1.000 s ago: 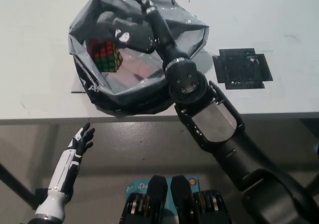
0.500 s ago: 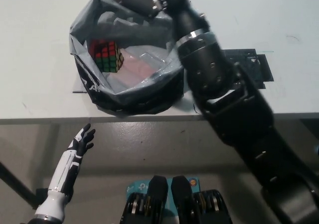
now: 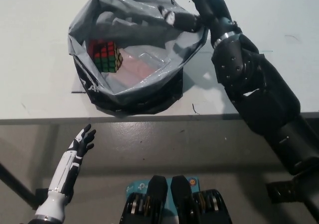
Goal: Use the right hand to pick up a rubix's cube and place it into a plastic bag and lift the bag
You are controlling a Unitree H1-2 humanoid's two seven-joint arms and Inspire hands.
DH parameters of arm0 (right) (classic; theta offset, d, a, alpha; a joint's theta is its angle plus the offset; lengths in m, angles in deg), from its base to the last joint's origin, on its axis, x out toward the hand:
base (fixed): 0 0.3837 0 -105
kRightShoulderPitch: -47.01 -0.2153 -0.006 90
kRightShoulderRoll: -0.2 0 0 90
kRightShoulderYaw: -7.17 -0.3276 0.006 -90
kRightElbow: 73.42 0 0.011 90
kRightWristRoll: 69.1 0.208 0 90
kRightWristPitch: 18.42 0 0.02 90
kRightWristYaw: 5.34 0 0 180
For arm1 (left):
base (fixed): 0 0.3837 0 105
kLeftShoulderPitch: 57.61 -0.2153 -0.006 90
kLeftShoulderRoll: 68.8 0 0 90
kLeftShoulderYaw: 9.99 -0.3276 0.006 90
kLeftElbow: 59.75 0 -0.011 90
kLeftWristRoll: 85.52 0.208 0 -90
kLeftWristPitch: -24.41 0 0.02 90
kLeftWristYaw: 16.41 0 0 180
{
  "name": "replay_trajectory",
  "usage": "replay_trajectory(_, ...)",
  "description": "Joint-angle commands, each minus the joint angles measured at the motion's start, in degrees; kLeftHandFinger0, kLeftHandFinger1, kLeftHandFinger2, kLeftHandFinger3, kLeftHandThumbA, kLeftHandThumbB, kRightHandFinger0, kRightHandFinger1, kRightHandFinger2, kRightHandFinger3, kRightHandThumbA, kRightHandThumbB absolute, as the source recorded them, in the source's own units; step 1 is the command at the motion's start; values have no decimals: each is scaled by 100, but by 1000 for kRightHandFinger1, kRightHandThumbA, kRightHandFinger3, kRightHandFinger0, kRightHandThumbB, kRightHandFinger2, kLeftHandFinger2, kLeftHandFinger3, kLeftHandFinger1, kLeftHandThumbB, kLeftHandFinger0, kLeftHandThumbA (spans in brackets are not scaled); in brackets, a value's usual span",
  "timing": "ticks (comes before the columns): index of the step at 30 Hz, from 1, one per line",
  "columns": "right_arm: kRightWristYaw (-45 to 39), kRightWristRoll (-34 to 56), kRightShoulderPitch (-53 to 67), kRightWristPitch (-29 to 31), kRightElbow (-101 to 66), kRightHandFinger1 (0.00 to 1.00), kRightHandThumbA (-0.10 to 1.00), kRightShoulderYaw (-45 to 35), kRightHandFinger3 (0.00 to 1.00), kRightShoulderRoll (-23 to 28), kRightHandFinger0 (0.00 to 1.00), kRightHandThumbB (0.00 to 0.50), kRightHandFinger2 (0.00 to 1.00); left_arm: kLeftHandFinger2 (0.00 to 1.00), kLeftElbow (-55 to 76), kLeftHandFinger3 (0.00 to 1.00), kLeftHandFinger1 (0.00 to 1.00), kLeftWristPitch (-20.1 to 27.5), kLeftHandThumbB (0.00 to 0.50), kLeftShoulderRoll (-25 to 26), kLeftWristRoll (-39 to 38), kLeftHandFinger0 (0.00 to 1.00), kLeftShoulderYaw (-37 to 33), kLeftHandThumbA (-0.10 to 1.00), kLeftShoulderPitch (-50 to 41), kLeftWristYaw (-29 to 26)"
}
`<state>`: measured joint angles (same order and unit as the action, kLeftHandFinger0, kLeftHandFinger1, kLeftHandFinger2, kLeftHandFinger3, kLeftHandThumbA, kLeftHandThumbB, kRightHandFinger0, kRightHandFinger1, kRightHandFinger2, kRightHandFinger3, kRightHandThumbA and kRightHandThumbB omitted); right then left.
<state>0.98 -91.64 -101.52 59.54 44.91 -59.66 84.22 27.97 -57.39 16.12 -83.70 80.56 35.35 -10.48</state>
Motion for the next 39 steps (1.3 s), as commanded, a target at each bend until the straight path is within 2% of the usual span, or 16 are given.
replay_trajectory(1,-338,-234,-559,-49,581,1000,628,7,1000,127,1000,499,1000,1000,157,1000,1000,177,170,90,-47,1000,-4,1000,20,69)
replay_trajectory(5,-475,-293,-641,-51,955,1000,690,37,1000,138,1000,500,1000,1000,139,1000,1000,169,197,74,-56,1000,-18,1000,17,76)
replay_trajectory(14,-449,-360,-732,-37,1530,1000,700,-5,1000,32,1000,500,1000,1000,133,1000,1000,211,178,88,-54,1000,-21,1000,37,84)
replay_trajectory(20,-487,-375,-759,-65,1601,1000,713,-47,1000,2,1000,500,1000,1000,145,1000,1000,152,204,94,-23,1000,-20,1000,56,72)
replay_trajectory(30,-448,-333,-766,-11,1826,1000,724,-122,1000,-115,1000,500,1000,1000,115,1000,1000,239,192,102,-28,1000,-27,1000,44,85)
replay_trajectory(36,76,-218,-764,377,2168,1000,660,-355,1000,-352,1000,500,1000,1000,140,1000,1000,218,200,75,-22,1000,-24,1000,2,61)
replay_trajectory(39,380,-260,-790,584,2474,1000,674,-417,1000,-470,1000,495,1000,1000,171,1000,1000,184,200,74,-49,1000,-29,1000,-33,82)
